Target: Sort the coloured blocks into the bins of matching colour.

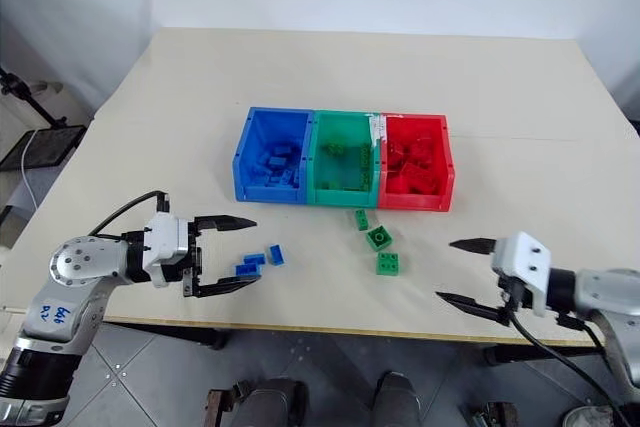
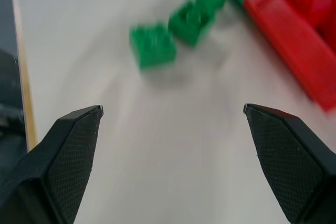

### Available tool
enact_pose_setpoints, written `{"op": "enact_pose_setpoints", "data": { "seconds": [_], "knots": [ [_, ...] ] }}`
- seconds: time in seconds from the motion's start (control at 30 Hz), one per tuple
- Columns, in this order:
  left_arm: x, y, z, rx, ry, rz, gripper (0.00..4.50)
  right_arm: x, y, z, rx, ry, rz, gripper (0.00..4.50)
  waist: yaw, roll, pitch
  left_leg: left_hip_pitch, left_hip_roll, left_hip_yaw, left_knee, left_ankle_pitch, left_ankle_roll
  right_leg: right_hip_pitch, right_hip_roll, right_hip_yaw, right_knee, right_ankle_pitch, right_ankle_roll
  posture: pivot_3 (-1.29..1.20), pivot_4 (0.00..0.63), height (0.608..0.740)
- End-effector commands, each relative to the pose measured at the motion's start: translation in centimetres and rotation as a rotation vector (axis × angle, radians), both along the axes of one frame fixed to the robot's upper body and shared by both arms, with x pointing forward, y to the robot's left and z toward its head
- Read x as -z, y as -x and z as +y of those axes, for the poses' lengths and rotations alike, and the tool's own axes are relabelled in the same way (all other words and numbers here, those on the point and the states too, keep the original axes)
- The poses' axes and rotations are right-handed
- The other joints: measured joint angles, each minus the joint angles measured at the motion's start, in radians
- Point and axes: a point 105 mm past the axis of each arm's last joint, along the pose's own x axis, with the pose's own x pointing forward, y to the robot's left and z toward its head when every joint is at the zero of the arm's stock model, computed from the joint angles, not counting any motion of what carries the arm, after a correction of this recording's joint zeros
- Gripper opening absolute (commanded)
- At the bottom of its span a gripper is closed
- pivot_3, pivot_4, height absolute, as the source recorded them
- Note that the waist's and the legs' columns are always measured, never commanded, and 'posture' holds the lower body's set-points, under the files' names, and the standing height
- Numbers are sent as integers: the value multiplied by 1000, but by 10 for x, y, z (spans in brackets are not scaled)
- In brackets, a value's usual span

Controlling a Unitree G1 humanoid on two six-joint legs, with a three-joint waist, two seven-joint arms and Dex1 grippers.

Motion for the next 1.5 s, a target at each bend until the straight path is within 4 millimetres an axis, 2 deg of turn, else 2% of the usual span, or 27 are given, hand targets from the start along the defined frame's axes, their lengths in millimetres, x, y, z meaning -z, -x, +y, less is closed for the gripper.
{"op": "enact_pose_setpoints", "data": {
  "seconds": [0.03,0.13,0.27,0.37,0.6,0.63,0.7,0.83,0.87,0.97,1.03,1.1,1.27,1.37,1.5],
  "knots": [
    [-6,2,11,-33,1,-20,4475,3,-4,23,-36,-3,31,4500,2,0,0,0,0,0,0,0,0,0,0,0,0,0,0,0,150,740],
    [-6,6,18,-48,3,-14,4475,11,-15,32,-37,37,48,4500,7,0,0,-1,0,0,1,-1,1,0,0,0,-1,0,0,0,150,740],
    [-6,8,19,-49,1,-13,4475,23,-20,35,-44,78,75,4500,15,0,0,-1,0,0,2,-2,1,0,0,0,-1,0,0,0,150,740],
    [-8,9,18,-48,8,-15,4500,31,-21,38,-49,67,86,3868,16,0,0,-1,0,0,2,-2,1,0,0,0,-1,0,0,0,150,740],
    [-9,13,14,-17,31,4,4500,37,-24,39,-41,58,64,1476,12,0,0,-1,0,0,2,-2,1,0,0,0,-1,0,0,0,150,740],
    [-9,13,13,-16,35,7,4500,37,-24,39,-40,58,64,1426,11,0,0,-1,0,0,2,-2,1,0,0,0,-1,0,0,0,150,740],
    [-9,12,11,-19,46,8,4500,36,-21,39,-48,52,79,1428,9,0,0,-1,0,0,2,-2,1,0,0,0,-1,0,0,0,150,740],
    [-12,9,12,-52,97,-2,4500,20,-11,48,-96,-16,96,1428,9,0,0,-1,0,0,2,-2,1,0,0,0,-1,0,0,0,150,740],
    [-16,7,13,-74,127,-14,4500,4,-16,57,-86,-95,80,1428,9,0,0,-1,0,0,2,-2,1,0,0,0,-1,0,0,0,150,740],
    [-26,0,22,-171,208,-43,4500,-47,-43,86,-7,-328,21,1428,-10,0,0,-1,2,0,2,-2,0,0,2,0,-1,0,-1,0,150,740],
    [-21,0,34,-237,186,-53,4500,-67,-70,96,53,-340,-78,1428,-20,0,0,0,5,0,2,-2,-2,-2,5,1,0,1,-3,0,150,740],
    [-16,1,49,-306,166,-57,4500,-78,-97,101,134,-333,-146,1428,-25,0,0,-1,7,0,2,-4,-4,-4,7,1,2,0,-4,0,150,740],
    [-12,0,72,-399,153,-62,4500,-84,-133,103,247,-310,-205,1428,-20,0,0,-2,8,0,0,-5,-5,-7,8,-2,4,0,-5,0,150,740],
    [-13,-2,77,-416,148,-74,4500,-89,-138,109,232,-319,-225,2440,-27,0,0,-2,8,1,1,-5,-4,-7,8,-2,3,0,-5,0,150,740],
    [-12,1,76,-391,151,-27,4500,-90,-134,111,201,-313,-255,3641,-30,0,0,-1,11,3,0,-5,-5,-8,9,-2,3,0,-5,0,150,740]
  ]
}}
